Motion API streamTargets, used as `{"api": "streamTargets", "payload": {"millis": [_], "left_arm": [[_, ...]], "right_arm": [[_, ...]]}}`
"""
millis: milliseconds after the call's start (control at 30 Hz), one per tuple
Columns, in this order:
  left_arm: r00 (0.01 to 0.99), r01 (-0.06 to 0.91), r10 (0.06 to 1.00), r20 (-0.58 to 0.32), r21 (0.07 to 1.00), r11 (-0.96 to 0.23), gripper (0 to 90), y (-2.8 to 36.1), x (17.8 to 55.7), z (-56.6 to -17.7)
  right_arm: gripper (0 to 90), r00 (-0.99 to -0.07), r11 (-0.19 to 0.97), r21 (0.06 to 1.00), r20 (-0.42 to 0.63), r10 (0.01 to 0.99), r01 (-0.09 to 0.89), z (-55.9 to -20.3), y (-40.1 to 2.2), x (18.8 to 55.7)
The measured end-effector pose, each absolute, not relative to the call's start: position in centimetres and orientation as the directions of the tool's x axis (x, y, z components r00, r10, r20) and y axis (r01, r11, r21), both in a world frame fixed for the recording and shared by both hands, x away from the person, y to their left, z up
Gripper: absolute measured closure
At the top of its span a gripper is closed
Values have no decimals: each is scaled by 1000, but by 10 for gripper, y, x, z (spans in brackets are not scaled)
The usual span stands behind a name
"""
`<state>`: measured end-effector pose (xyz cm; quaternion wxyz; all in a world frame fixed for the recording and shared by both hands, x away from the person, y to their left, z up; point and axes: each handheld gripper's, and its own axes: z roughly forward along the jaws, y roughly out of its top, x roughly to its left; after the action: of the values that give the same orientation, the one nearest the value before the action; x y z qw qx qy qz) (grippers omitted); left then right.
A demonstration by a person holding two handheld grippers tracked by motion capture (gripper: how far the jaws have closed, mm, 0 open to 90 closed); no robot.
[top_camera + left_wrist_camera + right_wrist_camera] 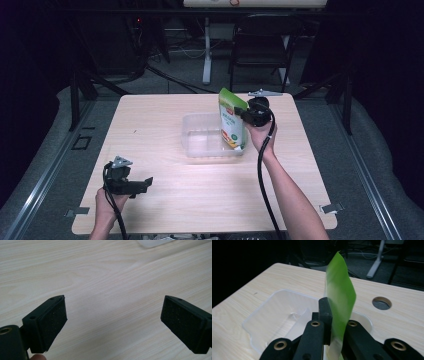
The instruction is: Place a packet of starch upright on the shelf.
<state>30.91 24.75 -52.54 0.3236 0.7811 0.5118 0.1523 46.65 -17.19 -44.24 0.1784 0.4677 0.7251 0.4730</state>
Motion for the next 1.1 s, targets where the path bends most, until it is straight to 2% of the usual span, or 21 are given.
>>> {"api": "streamTargets", "payload": {"millis": [533,1100], "left_arm": [[433,694,897,-89,669,-268,66,247,309,-524],[452,688,888,-87,667,-285,67,242,314,-524]], "right_arm": [[893,-447,151,830,128,885,536,-442,-176,467],[893,-393,123,800,149,907,587,-452,-192,468]]}}
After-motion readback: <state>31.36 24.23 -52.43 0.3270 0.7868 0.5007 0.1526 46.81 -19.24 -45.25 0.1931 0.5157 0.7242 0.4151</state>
